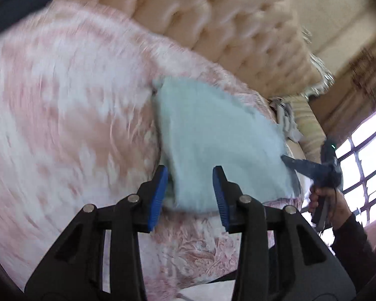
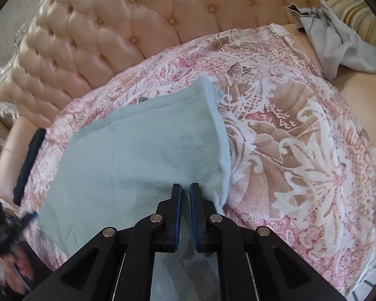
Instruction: Fold clothes
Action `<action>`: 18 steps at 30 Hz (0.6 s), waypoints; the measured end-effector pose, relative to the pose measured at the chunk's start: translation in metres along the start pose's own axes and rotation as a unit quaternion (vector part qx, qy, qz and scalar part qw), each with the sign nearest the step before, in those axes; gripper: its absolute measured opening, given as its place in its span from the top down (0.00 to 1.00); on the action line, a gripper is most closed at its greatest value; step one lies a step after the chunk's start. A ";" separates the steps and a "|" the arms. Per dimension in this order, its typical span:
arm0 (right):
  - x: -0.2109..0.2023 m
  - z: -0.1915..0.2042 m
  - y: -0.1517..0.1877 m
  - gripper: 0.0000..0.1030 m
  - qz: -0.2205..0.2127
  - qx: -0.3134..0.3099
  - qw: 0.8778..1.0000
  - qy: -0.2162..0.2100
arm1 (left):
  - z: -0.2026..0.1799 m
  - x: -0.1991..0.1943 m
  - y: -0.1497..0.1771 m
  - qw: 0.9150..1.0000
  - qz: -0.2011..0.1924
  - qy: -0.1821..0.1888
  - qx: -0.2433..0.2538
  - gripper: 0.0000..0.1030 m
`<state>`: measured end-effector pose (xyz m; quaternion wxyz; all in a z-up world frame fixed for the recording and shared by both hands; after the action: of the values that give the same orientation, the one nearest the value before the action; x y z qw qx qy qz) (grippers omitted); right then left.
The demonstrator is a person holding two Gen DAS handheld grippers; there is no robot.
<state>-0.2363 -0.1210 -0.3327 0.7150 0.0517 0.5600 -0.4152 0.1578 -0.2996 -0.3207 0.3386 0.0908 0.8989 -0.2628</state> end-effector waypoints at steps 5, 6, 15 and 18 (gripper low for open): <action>0.000 -0.007 -0.001 0.96 -0.006 0.034 0.999 -0.022 | 0.006 0.023 0.009 0.999 0.032 -0.011 -0.007 0.92; 0.001 -0.008 -0.002 0.96 -0.007 0.036 0.999 -0.023 | 0.007 0.024 0.009 0.999 0.032 -0.011 -0.006 0.92; -0.042 -0.025 -0.016 0.80 -0.066 0.119 0.987 -0.092 | 0.007 0.020 0.014 1.000 0.023 0.002 0.004 0.93; -0.055 -0.037 -0.027 0.46 -0.090 0.129 0.978 -0.140 | 0.010 0.019 0.014 1.000 0.022 0.012 -0.002 0.92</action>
<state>-0.2834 -0.0896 -0.2891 0.7331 0.0347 0.3986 -0.5499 0.1540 -0.2927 -0.3449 0.3341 0.1131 0.9010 -0.2528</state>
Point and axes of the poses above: each gripper's, at about its wrist camera, not at the fingertips, and x roughly the way its jaws point, z to its left, y to its underside, the point moved 6 cm from there along x, roughly the way its jaws point, and after that the axes turned 3 degrees about z, right-handed, at the moved point
